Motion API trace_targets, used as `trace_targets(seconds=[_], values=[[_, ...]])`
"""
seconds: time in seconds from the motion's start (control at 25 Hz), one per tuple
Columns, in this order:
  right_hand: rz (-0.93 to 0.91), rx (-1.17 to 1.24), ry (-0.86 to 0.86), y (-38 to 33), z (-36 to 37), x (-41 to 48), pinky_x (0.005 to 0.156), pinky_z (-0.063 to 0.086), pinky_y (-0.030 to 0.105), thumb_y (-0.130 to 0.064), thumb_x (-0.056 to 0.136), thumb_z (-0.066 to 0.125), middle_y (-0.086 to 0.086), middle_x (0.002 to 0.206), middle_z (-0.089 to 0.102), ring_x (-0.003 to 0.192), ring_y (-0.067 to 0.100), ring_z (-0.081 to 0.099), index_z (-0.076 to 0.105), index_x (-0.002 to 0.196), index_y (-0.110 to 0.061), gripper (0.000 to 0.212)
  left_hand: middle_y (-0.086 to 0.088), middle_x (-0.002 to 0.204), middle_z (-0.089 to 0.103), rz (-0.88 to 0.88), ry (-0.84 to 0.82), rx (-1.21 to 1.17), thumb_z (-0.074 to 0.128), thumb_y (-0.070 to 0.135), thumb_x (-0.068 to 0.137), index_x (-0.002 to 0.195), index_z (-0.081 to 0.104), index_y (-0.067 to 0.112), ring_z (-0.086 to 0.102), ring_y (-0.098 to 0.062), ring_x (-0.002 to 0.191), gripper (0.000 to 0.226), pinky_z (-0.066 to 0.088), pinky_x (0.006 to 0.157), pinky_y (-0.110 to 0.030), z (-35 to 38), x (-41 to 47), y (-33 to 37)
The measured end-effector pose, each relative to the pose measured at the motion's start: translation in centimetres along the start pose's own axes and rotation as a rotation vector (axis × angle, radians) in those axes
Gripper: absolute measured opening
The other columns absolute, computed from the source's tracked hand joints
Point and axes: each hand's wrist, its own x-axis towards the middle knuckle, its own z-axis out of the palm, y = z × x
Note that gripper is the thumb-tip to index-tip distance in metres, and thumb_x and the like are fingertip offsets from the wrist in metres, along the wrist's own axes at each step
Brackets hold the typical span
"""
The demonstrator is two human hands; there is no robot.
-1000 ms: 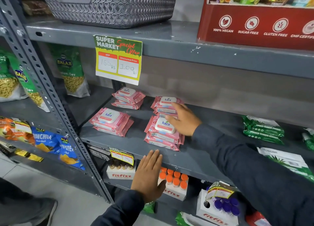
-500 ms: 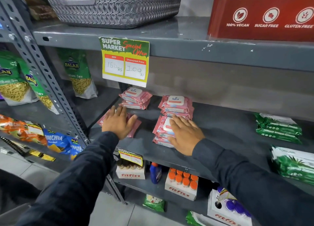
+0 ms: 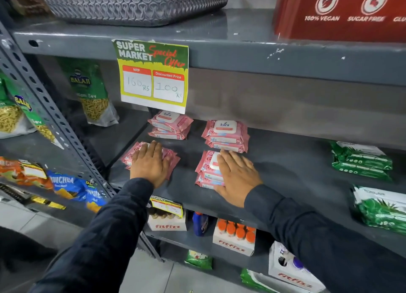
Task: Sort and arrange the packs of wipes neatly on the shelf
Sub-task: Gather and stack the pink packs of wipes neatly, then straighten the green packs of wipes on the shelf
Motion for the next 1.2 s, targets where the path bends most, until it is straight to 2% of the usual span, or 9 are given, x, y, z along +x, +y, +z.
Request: trace_targets(seconds=[0.12, 0.24, 0.32, 0.44, 0.6, 0.72, 0.84, 0.96, 1.2], values=[[0.012, 0.043, -0.043, 0.1, -1.3, -0.4, 0.118, -0.004, 0.049, -0.072, 0.081, 0.038, 0.0, 0.162, -0.01, 0.147, 0.021, -0.012, -0.005, 0.151, -0.017, 0.098, -0.011, 0.157, 0.02, -0.013, -0.08, 0.001, 0.027, 0.049, 0.096, 0.146, 0.024, 0.01, 0.014, -0.032, 0.143, 0.063, 0.013, 0.117, -0.048, -0.5, 0.4, -0.2], [0.056, 0.235, 0.12, 1.9, -2.8, -2.5, 0.116, -0.01, 0.05, -0.078, 0.08, 0.03, -0.005, 0.157, -0.02, 0.143, 0.017, -0.024, -0.011, 0.15, -0.022, 0.099, -0.015, 0.159, 0.009, -0.02, -0.141, 0.025, 0.023, 0.057, 0.094, 0.148, 0.017, 0.011, 0.004, -0.033, 0.145, 0.071, 0.011, 0.117, -0.049, -2.8, 0.9, -0.5], [0.17, 0.357, 0.231, 4.8, -3.2, -4.9, 0.114, -0.009, 0.046, -0.077, 0.082, 0.026, -0.008, 0.157, -0.014, 0.145, 0.015, -0.02, -0.004, 0.152, -0.023, 0.093, -0.019, 0.157, 0.015, 0.027, 0.007, -0.039, 0.021, 0.058, 0.091, 0.146, 0.025, 0.009, 0.006, -0.036, 0.144, 0.074, 0.013, 0.115, -0.053, -4.4, 0.6, 1.3], [0.373, 0.314, 0.226, 11.1, -3.4, -9.0, 0.116, 0.001, 0.051, -0.064, 0.089, 0.034, 0.0, 0.162, 0.003, 0.148, 0.023, -0.004, 0.019, 0.151, -0.02, 0.077, -0.019, 0.155, 0.021, 0.25, 0.137, -0.165, 0.019, 0.059, 0.088, 0.145, 0.028, 0.011, 0.008, -0.037, 0.144, 0.076, 0.014, 0.114, -0.054, -5.9, -0.8, 7.5], [0.58, 0.119, 0.098, 19.8, -4.0, -14.2, 0.114, 0.009, 0.056, -0.042, 0.096, 0.039, 0.001, 0.161, 0.016, 0.148, 0.028, 0.007, 0.033, 0.146, -0.024, 0.053, -0.023, 0.152, 0.027, 0.559, 0.136, -0.177, 0.026, 0.051, 0.091, 0.141, 0.036, 0.003, 0.016, -0.041, 0.142, 0.07, 0.015, 0.113, -0.053, -5.2, -3.1, 18.5], [0.631, 0.089, -0.065, 24.0, -3.7, -17.8, 0.115, 0.01, 0.057, -0.037, 0.097, 0.036, -0.003, 0.161, 0.015, 0.147, 0.026, 0.01, 0.032, 0.147, -0.03, 0.05, -0.024, 0.153, 0.025, 0.672, 0.052, -0.194, 0.036, 0.045, 0.092, 0.14, 0.035, 0.001, 0.014, -0.042, 0.142, 0.065, 0.018, 0.114, -0.053, -3.2, -4.9, 26.6], [0.668, 0.113, -0.095, 25.7, -2.7, -20.6, 0.117, 0.013, 0.052, -0.041, 0.099, 0.028, -0.003, 0.161, 0.015, 0.147, 0.023, 0.011, 0.027, 0.149, -0.026, 0.053, -0.02, 0.156, 0.016, 0.739, -0.102, -0.186, 0.038, 0.041, 0.095, 0.145, 0.023, 0.003, 0.006, -0.036, 0.144, 0.064, 0.014, 0.115, -0.048, 0.1, -7.2, 33.3], [0.645, 0.129, -0.023, 25.5, -1.3, -22.3, 0.116, 0.02, 0.046, -0.045, 0.1, 0.02, -0.002, 0.16, 0.021, 0.146, 0.022, 0.015, 0.027, 0.149, -0.022, 0.055, -0.016, 0.158, 0.011, 0.776, -0.222, -0.208, 0.037, 0.038, 0.096, 0.147, 0.014, 0.004, 0.001, -0.031, 0.145, 0.065, 0.008, 0.116, -0.045, 2.6, -9.0, 37.9], [0.612, 0.186, -0.019, 25.3, -1.0, -22.1, 0.117, 0.013, 0.047, -0.045, 0.1, 0.018, 0.002, 0.158, 0.025, 0.146, 0.024, 0.015, 0.028, 0.148, -0.019, 0.055, -0.02, 0.156, 0.017, 0.658, -0.242, -0.367, 0.025, 0.037, 0.084, 0.146, 0.02, 0.002, 0.007, -0.033, 0.144, 0.071, 0.009, 0.117, -0.045, 1.7, -9.0, 44.0]])
